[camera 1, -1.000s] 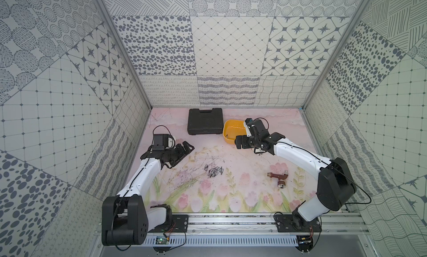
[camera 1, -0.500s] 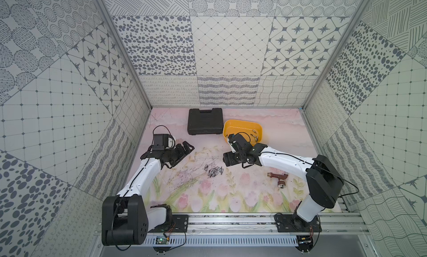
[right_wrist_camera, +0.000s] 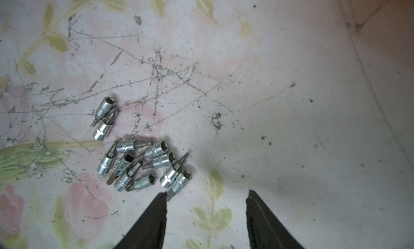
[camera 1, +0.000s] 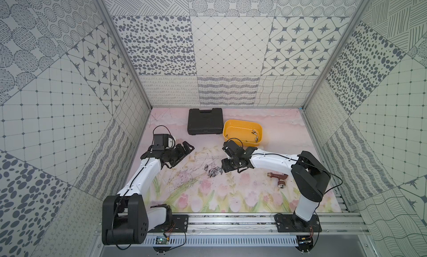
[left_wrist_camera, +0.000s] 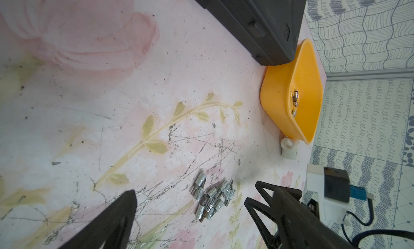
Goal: Put the bit on the desktop into the storage box
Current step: Pick up the screwdriver bit from the center of the board.
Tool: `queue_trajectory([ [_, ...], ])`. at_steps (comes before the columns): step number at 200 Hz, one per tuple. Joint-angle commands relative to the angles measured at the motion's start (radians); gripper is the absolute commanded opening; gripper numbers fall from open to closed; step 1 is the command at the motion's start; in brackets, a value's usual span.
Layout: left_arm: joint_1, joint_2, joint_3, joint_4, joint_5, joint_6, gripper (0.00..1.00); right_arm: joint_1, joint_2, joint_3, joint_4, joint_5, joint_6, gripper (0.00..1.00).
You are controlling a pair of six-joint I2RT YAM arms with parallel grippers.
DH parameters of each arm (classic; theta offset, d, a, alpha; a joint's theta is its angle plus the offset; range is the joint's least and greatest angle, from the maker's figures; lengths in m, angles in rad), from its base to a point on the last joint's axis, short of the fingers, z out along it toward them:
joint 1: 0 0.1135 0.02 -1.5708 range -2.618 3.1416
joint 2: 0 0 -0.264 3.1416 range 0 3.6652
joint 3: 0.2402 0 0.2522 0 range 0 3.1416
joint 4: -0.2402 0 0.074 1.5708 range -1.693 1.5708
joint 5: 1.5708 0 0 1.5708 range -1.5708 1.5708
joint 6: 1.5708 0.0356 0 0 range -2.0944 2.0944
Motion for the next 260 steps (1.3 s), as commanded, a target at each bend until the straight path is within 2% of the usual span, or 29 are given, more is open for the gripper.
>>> queue_trajectory([
  [1, 0.002, 0.006, -0.004, 0.012, 0.012, 0.022, 0.99, 0.018, 0.037, 0.049, -0.007, -0.002, -0.010, 0.58],
  [84, 0.002, 0.008, -0.003, 0.013, 0.011, 0.022, 0.99, 0.036, 0.087, 0.087, -0.037, 0.022, -0.025, 0.44],
  [260, 0.009, 0.011, -0.001, 0.018, 0.016, 0.019, 0.99, 0.047, 0.139, 0.131, -0.074, 0.041, -0.048, 0.37],
])
